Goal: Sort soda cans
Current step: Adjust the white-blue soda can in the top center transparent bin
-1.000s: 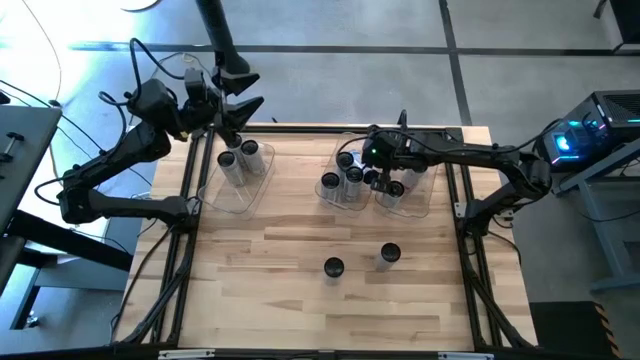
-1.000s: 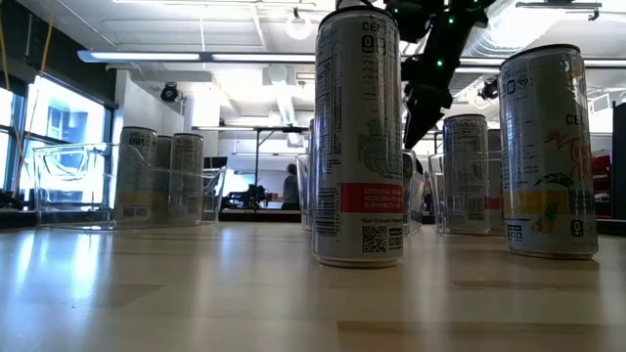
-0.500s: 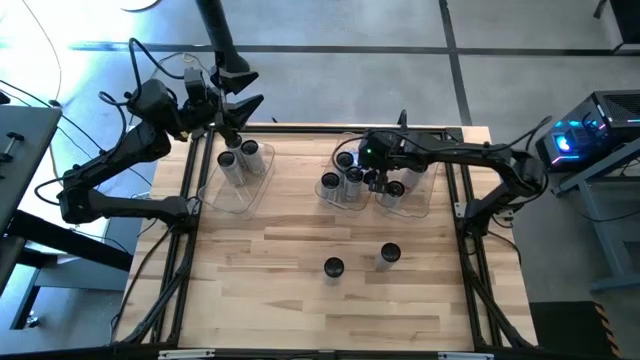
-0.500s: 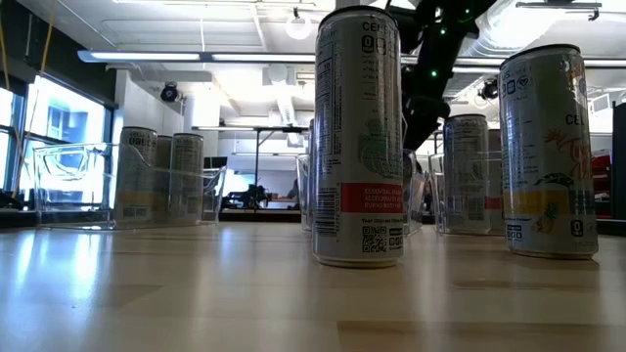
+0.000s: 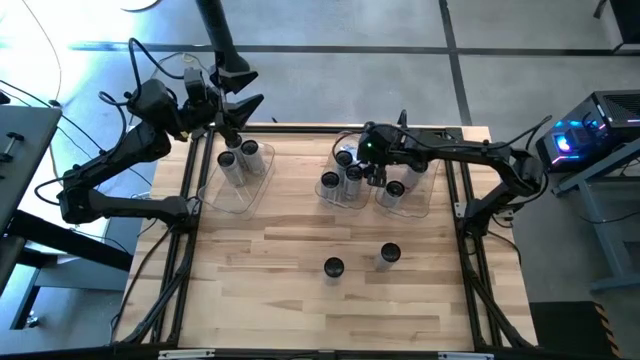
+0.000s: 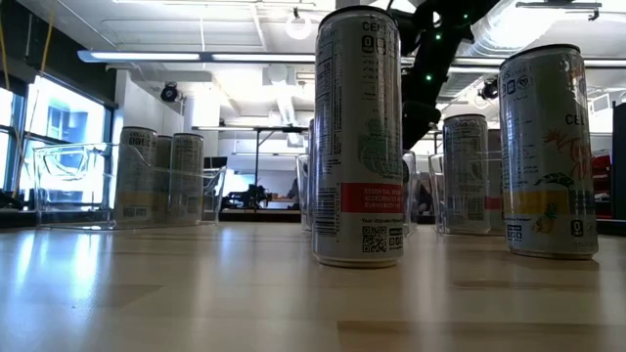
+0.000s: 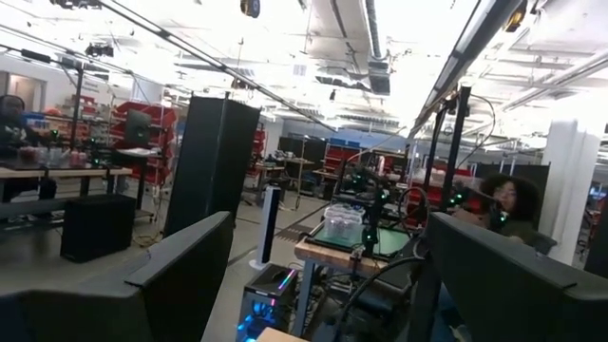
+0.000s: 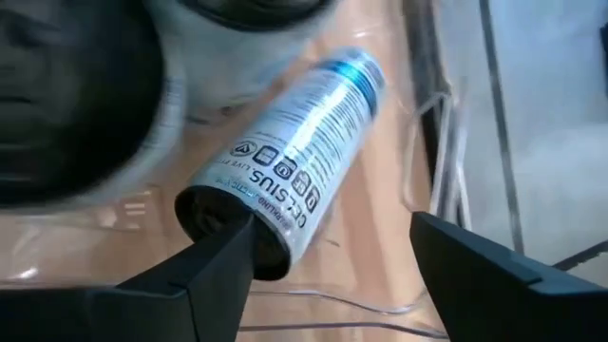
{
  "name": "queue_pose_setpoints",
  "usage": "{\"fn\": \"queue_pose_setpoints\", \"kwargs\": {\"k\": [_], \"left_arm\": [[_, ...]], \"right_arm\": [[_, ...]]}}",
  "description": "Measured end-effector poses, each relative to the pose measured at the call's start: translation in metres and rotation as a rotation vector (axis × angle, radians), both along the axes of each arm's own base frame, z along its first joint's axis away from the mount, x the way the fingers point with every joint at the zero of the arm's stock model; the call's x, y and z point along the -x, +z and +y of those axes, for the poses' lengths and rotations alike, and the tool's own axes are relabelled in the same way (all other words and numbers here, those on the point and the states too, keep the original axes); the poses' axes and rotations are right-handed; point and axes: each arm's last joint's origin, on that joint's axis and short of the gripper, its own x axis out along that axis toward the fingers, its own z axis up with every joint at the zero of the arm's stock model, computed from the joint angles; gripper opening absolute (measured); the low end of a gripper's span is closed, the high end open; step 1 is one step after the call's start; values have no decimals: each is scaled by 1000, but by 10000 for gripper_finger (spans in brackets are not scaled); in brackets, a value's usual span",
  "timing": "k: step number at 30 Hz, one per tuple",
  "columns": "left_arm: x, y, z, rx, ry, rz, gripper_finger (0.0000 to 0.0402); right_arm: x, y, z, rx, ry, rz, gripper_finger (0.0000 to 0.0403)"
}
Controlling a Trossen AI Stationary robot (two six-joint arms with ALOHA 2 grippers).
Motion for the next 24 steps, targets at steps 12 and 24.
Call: {"fn": "queue_pose_setpoints", "kwargs": {"k": [12,24], "left_arm": [[1,2,0,9,6,-26,346],[-16,-25,6,127,11,194,346]], "right_arm": [[-1,1,-22,73,5,-41,251],[0,5,-35,80,-6,-103,251]]}}
